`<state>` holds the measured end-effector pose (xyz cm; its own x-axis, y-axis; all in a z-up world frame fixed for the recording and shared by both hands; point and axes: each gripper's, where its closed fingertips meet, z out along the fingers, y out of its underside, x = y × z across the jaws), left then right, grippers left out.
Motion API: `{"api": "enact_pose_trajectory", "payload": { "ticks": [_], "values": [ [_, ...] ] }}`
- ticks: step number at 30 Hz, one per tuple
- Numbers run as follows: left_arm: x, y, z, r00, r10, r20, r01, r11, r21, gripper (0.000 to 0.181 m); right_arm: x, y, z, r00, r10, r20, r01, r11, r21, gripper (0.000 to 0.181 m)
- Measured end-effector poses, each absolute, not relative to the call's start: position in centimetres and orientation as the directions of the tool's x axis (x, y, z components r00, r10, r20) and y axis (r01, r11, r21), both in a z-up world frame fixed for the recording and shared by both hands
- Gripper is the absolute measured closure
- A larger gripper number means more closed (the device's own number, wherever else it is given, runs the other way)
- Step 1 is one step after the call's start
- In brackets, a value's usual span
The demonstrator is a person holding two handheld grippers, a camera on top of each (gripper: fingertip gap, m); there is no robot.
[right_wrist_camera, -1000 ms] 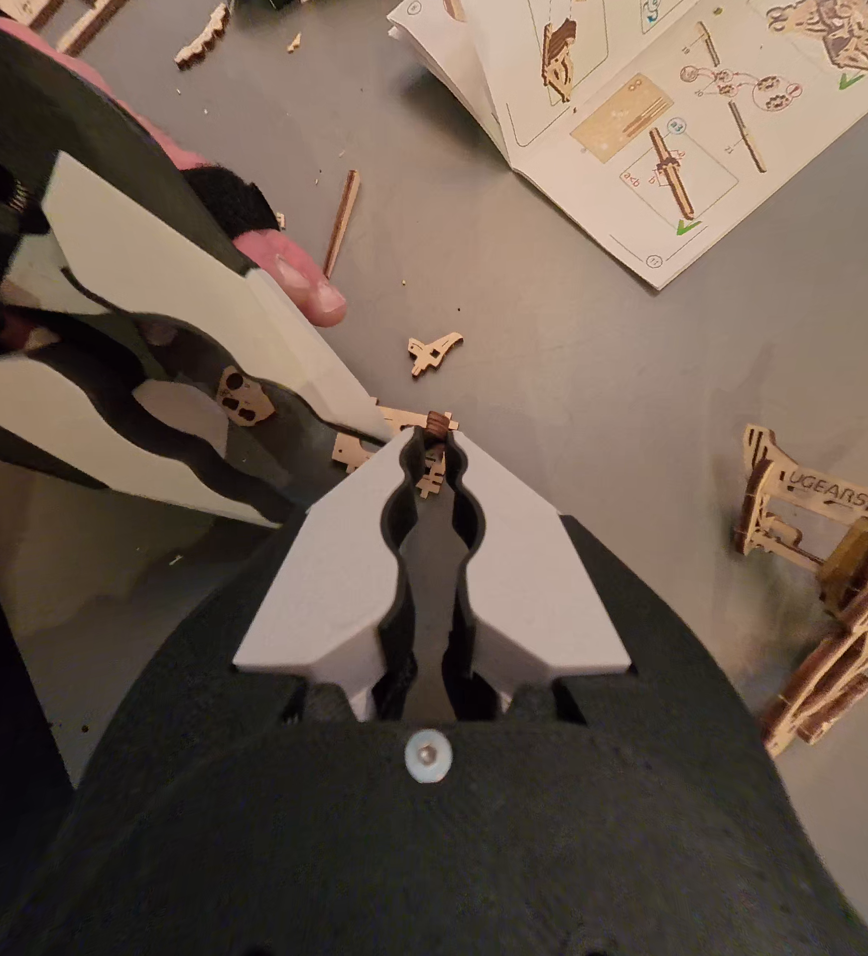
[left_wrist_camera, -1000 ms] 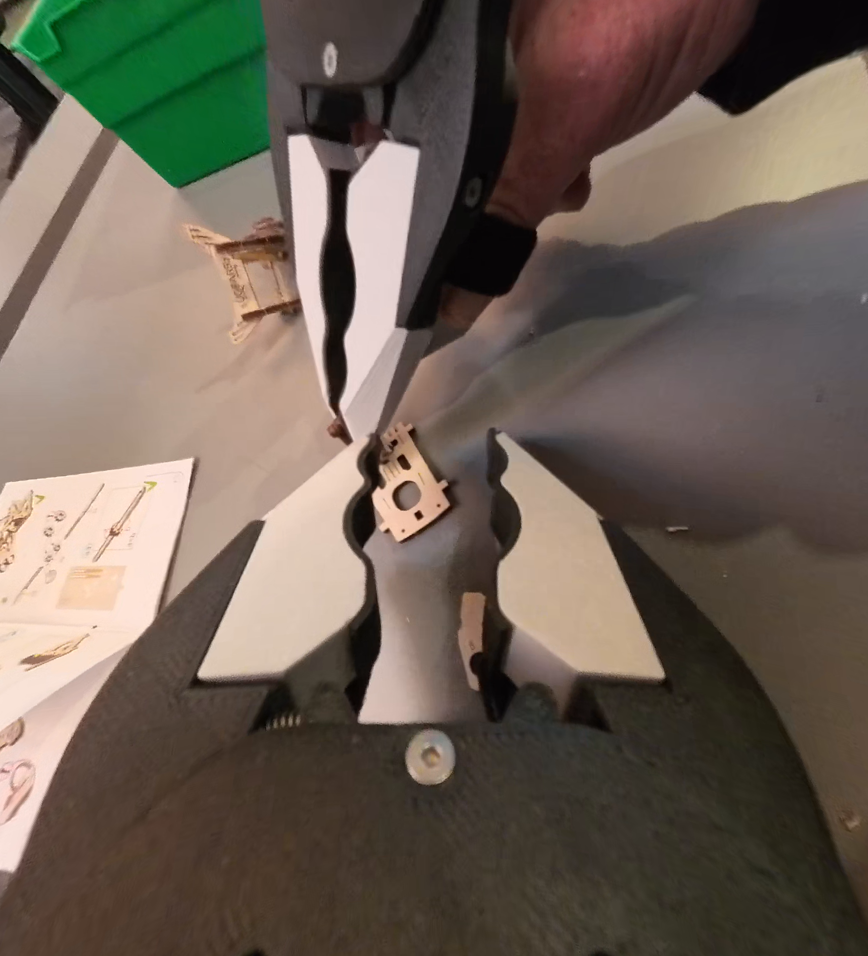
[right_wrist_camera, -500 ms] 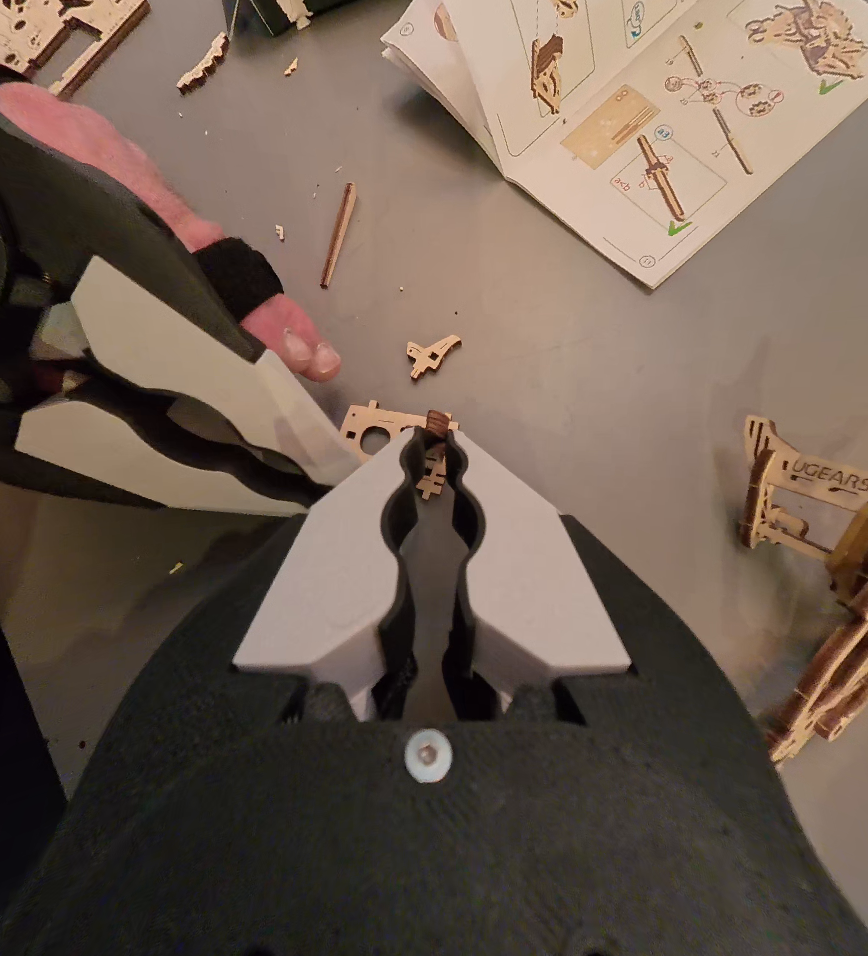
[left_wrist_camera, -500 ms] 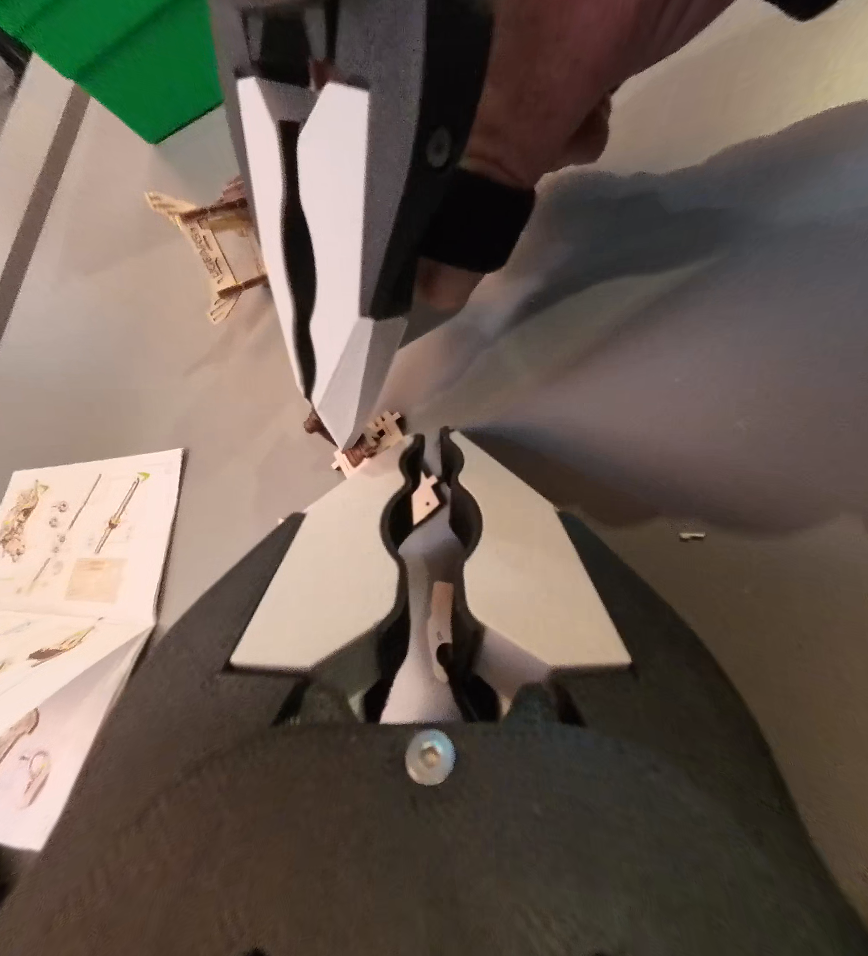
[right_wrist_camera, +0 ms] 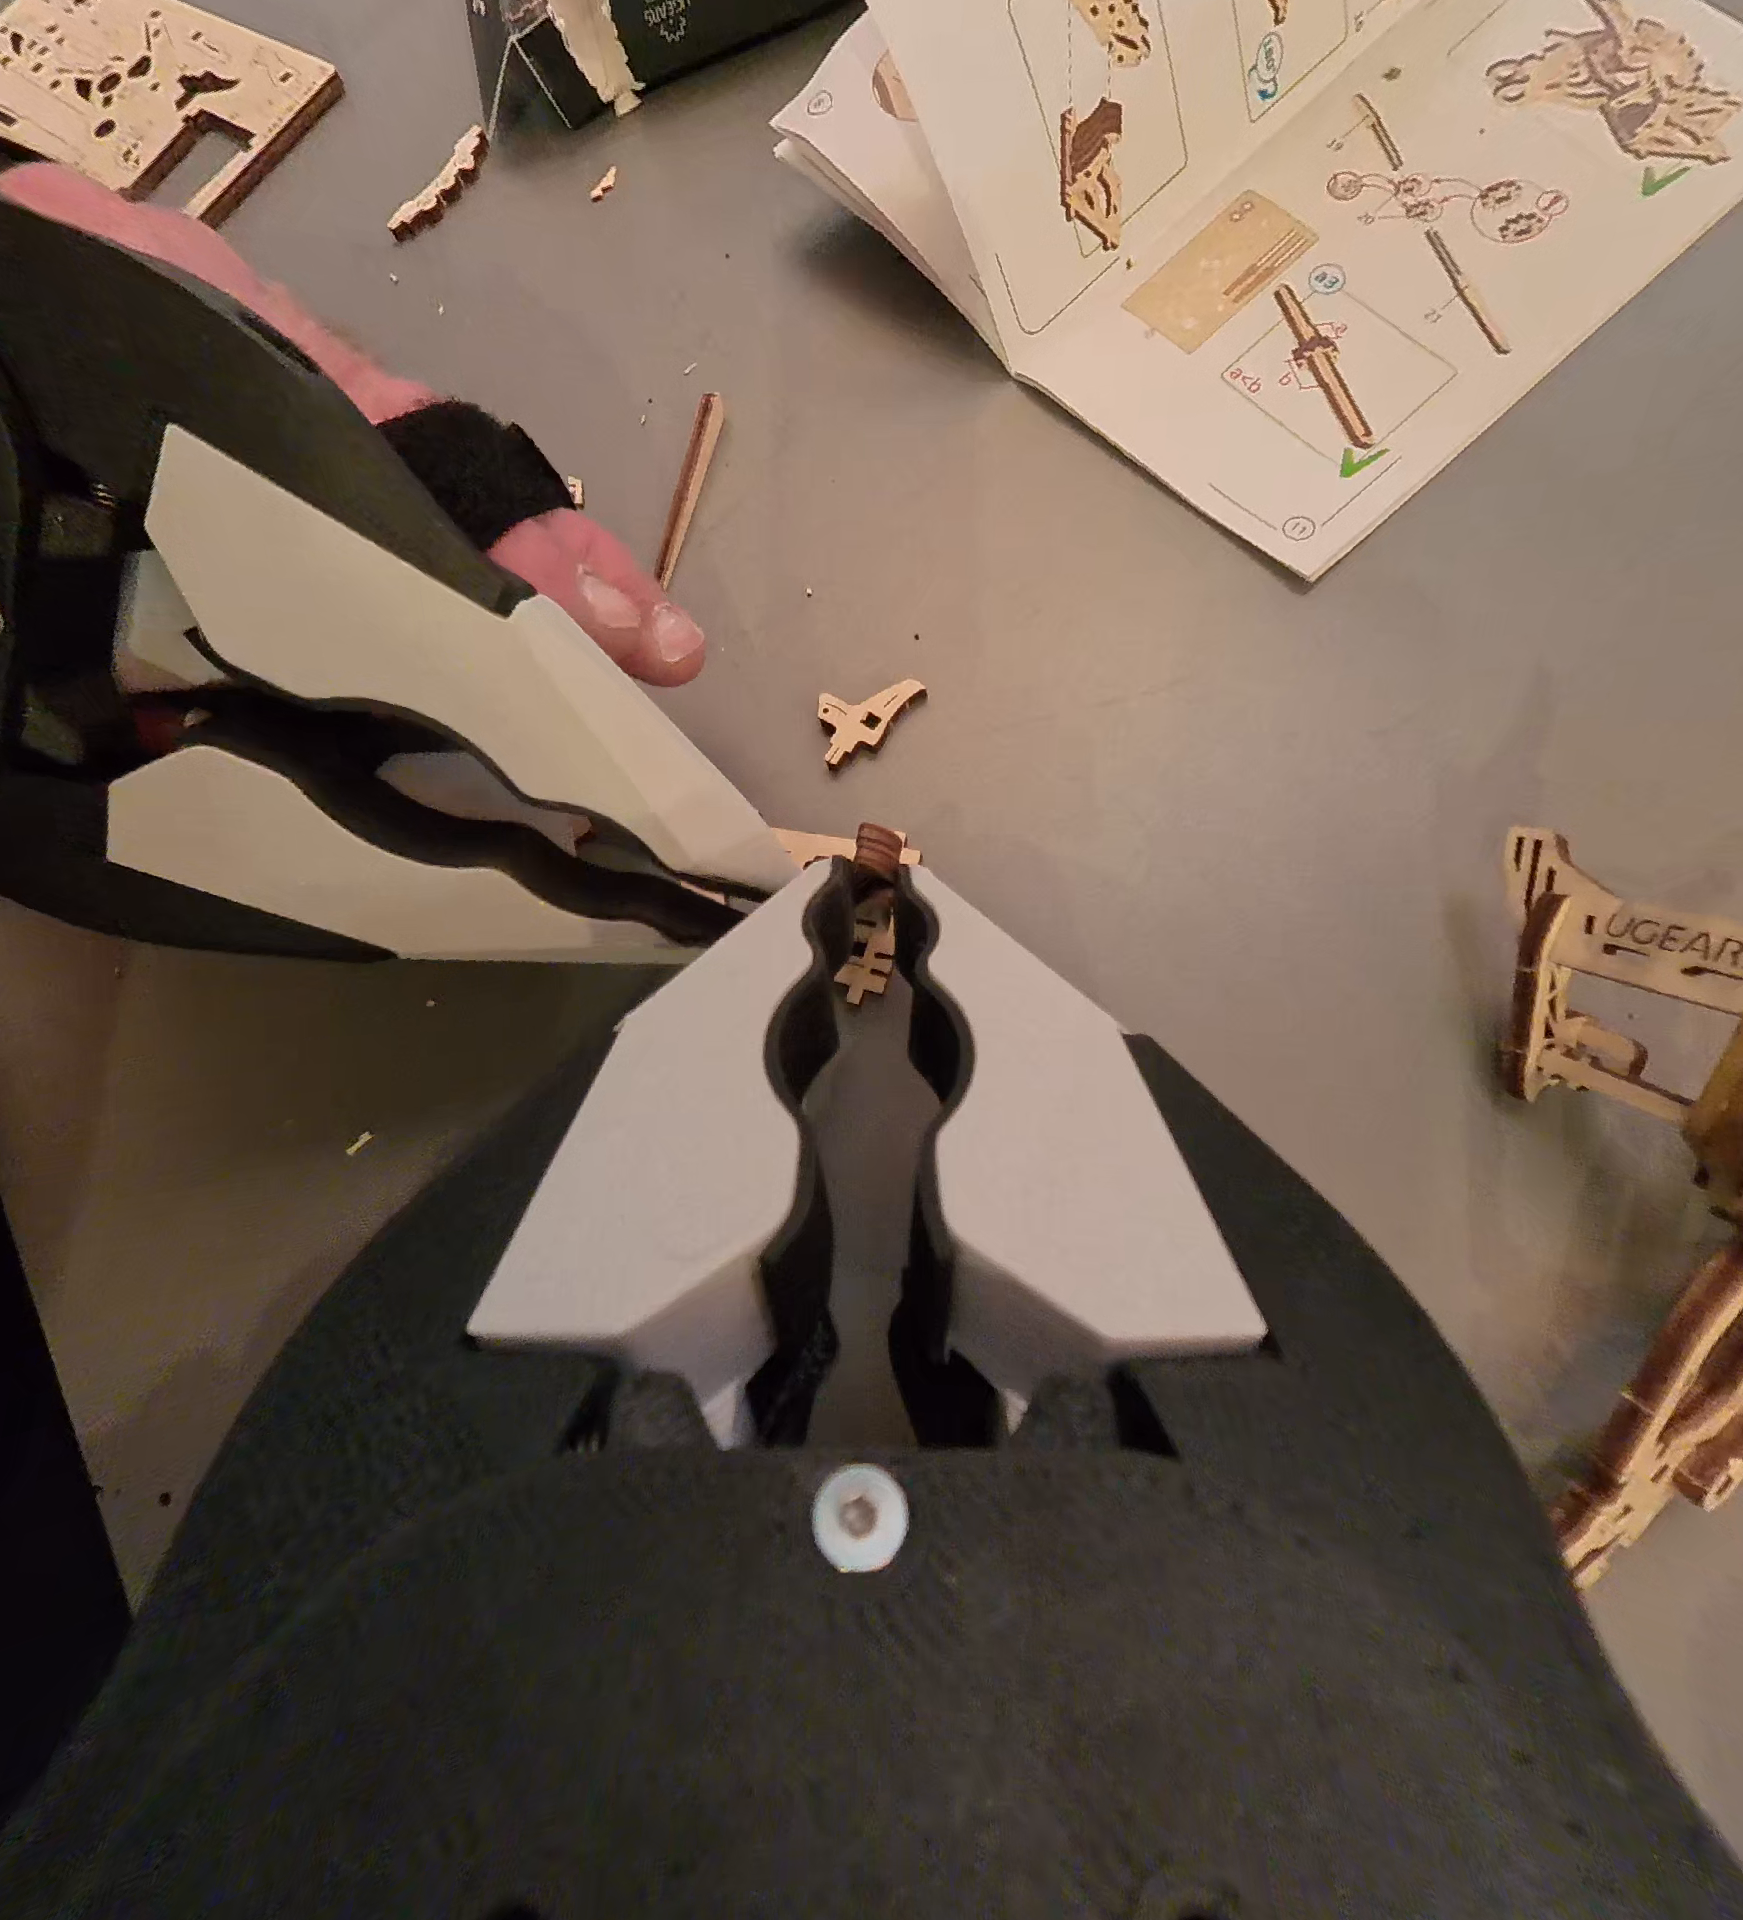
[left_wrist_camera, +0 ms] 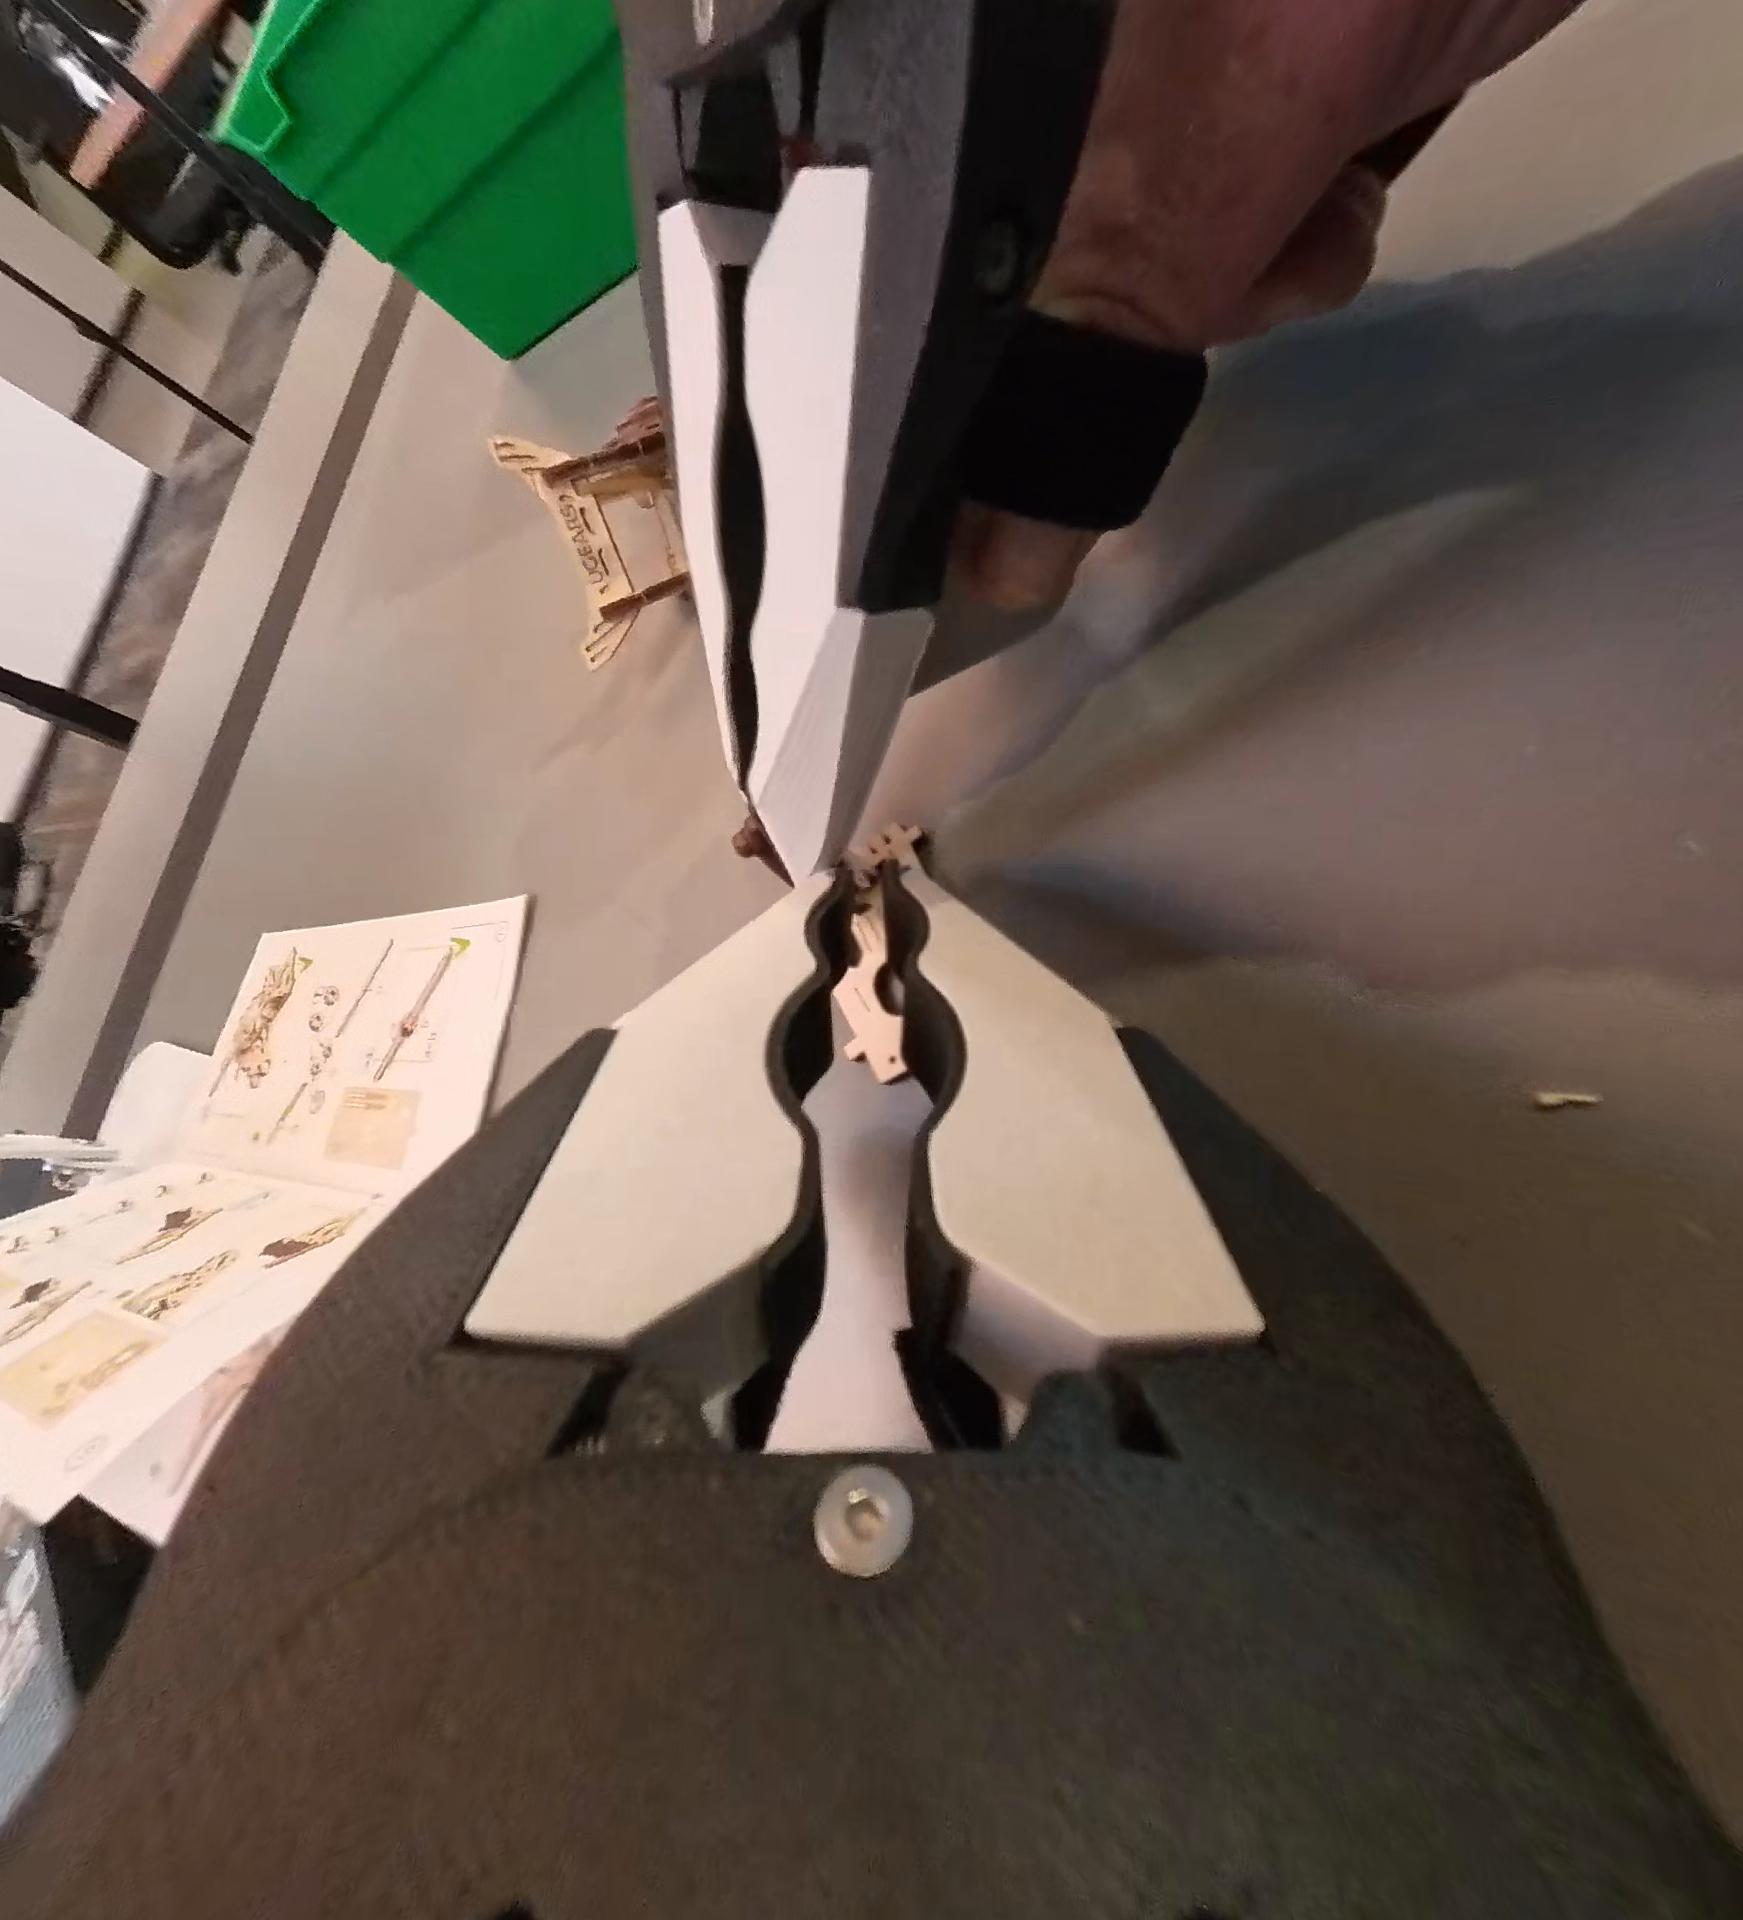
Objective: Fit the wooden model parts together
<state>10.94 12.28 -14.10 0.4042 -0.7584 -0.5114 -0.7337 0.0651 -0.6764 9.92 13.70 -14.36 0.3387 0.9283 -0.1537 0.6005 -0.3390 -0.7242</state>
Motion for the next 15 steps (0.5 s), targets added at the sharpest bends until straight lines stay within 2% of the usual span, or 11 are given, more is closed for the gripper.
{"api": "enact_pose_trajectory", "payload": {
  "ticks": [1,15],
  "values": [
    [10.84,12.44,-14.06,0.401,-0.741,-0.539,-0.741,0.083,-0.666,0.181,9.92,13.7,-14.37,0.339,0.928,-0.156,0.601,-0.341,-0.723,0.175],
    [10.76,12.55,-14.17,0.376,-0.714,-0.591,-0.759,0.13,-0.638,0.181,10.06,13.6,-14.43,0.365,0.924,-0.112,0.565,-0.315,-0.763,0.174]
  ]
}}
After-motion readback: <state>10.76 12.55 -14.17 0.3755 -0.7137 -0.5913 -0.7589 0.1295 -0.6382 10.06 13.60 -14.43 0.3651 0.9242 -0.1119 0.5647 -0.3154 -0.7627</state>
